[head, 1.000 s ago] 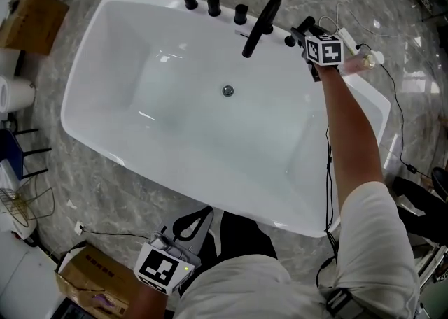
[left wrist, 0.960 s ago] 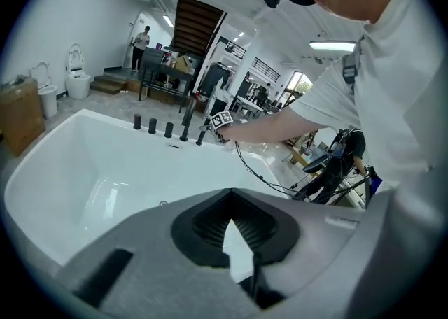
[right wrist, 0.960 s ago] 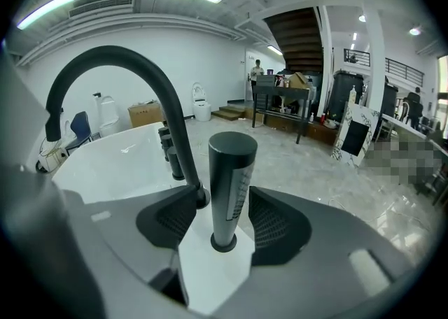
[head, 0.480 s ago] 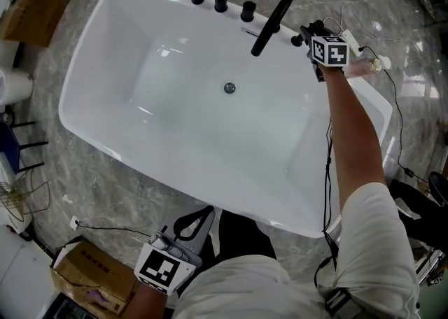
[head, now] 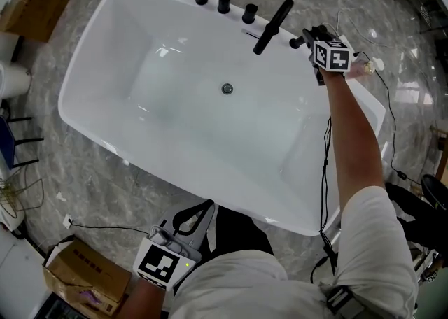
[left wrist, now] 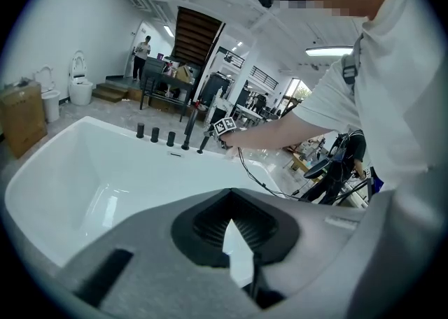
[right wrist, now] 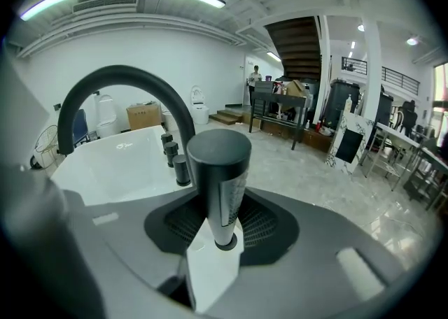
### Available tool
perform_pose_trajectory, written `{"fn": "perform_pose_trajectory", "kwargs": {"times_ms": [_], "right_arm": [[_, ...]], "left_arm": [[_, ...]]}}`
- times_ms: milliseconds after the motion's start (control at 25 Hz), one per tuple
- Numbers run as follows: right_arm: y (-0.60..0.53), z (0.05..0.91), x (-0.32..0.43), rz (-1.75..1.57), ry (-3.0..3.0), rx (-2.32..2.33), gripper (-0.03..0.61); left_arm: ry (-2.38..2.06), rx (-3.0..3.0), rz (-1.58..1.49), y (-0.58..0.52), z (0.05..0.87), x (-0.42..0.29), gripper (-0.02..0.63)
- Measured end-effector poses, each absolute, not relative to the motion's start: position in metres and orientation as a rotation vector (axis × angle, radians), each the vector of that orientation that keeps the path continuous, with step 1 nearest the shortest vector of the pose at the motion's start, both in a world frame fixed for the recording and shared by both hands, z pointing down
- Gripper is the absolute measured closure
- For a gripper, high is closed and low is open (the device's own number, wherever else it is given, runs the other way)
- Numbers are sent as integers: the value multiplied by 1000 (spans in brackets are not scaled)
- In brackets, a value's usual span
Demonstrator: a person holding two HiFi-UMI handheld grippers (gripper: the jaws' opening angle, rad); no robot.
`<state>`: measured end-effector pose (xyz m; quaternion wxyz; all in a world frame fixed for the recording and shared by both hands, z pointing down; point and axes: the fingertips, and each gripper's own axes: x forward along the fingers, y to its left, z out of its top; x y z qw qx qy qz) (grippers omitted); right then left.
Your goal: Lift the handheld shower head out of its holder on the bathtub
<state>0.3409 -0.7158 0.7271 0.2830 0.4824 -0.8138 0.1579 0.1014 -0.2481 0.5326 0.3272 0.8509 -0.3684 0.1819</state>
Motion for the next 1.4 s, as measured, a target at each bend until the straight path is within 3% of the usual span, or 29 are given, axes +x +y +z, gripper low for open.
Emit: {"fn": "perform_pose_trajectory", "kwargs": {"times_ms": [1400], "right_arm": [[-600,461,297,110,-2307,1343,433]], "left_arm": [[-995,2378,432,-153,452,39,609]]}}
